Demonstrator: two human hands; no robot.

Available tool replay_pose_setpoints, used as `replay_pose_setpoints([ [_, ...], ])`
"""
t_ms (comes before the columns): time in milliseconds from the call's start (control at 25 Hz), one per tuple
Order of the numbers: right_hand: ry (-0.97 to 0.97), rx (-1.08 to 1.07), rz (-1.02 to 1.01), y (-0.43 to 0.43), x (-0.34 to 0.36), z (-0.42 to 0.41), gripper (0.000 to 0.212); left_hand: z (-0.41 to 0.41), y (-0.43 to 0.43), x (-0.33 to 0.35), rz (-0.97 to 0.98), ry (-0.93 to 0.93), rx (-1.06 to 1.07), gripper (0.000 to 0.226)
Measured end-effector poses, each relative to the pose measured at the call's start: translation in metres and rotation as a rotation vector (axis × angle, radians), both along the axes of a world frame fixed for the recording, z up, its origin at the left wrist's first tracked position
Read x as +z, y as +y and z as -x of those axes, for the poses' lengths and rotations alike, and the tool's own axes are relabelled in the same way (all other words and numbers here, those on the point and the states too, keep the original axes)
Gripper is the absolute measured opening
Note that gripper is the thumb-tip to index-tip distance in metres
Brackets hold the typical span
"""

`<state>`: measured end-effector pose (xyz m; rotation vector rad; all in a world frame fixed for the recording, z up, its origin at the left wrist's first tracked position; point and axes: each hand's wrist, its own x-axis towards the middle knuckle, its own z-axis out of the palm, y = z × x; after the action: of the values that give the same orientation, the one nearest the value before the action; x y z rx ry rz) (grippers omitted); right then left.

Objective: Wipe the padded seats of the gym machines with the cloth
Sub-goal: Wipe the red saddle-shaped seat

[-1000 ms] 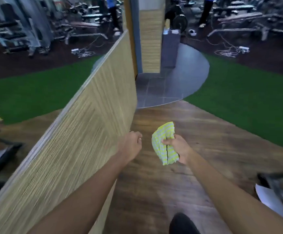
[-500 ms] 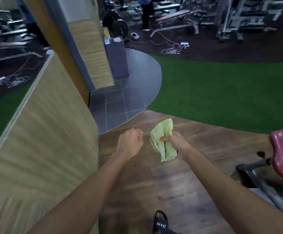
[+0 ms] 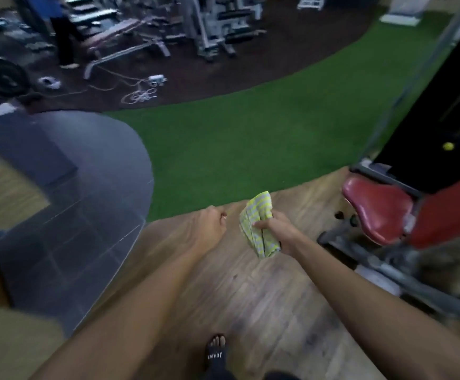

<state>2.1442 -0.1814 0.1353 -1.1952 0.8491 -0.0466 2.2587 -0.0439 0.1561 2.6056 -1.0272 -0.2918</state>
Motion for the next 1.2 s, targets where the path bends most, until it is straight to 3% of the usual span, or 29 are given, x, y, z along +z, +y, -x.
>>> replay_pose_setpoints([
  [200, 0.027, -0.287, 0.009, -0.073, -0.004, 0.001, 0.032, -0.040, -0.113, -0.001, -0.046, 0.002, -0.332, 0.027],
  [360, 0.065, -0.491, 0.014, -0.139, -0.020, 0.024, 0.031, -0.026, -0.219, -0.016, -0.080, 0.015, -0.559, 0.024],
  [720, 0.289, -0.819, -0.116, -0.313, -0.102, 0.096, 0.032, 0.038, -0.454, -0.098, -0.196, 0.129, -0.812, 0.026],
  [920, 0.447, -0.842, -0.118, -0.395, -0.162, 0.109, 0.027, 0.050, -0.549, -0.159, -0.255, 0.172, -0.901, 0.031],
  [1120, 0.577, -0.819, 0.099, -0.447, -0.252, 0.113, 0.016, 0.059, -0.631, -0.246, -0.257, 0.216, -0.983, 0.033],
  [1200, 0.630, -0.842, 0.177, -0.459, -0.276, 0.118, 0.022, 0.065, -0.650, -0.281, -0.261, 0.183, -0.998, 0.033],
])
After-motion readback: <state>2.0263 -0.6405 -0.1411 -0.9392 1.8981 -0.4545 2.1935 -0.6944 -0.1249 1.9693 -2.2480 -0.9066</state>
